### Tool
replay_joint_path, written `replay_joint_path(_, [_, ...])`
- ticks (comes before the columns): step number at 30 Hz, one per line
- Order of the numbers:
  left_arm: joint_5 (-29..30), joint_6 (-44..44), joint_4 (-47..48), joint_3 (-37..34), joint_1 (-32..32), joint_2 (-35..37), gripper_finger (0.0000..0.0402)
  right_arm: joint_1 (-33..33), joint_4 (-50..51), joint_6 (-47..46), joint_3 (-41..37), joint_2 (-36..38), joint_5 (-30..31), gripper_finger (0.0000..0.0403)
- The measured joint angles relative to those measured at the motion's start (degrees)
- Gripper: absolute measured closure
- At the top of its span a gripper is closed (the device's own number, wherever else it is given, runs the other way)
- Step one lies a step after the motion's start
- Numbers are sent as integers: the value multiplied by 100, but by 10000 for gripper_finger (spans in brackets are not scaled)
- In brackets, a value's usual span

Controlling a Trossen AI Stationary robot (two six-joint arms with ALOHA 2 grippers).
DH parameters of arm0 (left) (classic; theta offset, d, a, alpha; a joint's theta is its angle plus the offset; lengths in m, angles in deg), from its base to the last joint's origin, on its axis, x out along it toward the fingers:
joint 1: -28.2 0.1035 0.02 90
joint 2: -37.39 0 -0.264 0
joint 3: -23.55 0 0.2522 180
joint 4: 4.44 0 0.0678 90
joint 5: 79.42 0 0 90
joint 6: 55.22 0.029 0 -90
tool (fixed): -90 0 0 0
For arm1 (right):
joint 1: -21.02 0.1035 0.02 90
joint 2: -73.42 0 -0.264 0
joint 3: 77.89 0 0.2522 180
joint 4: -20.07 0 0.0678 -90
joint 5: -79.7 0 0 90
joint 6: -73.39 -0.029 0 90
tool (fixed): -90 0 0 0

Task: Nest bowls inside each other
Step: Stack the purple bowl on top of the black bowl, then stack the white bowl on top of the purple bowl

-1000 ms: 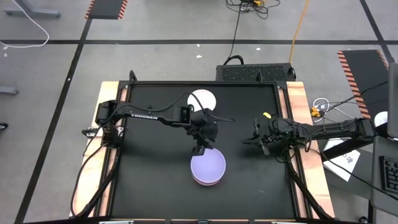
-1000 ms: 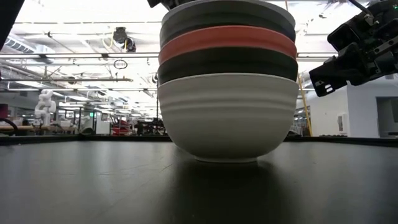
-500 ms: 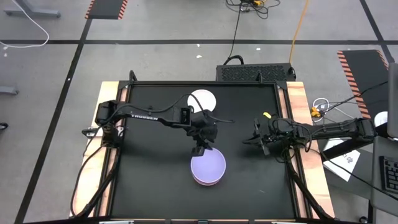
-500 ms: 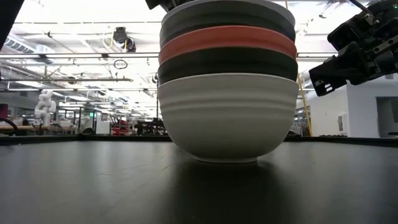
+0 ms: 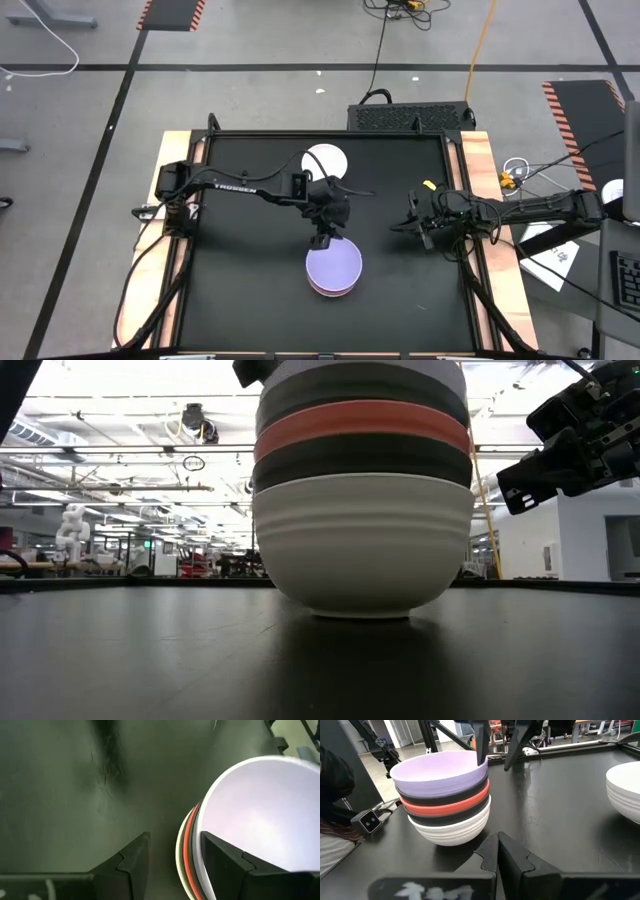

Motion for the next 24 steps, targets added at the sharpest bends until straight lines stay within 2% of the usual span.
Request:
replay_joint_path(11, [42, 168, -35, -84, -63, 105, 227, 0, -1, 2, 0, -3, 0, 403])
replay_joint_path(24, [478, 399, 222, -72, -63, 1060, 227, 0, -4, 42, 0, -3, 2, 403])
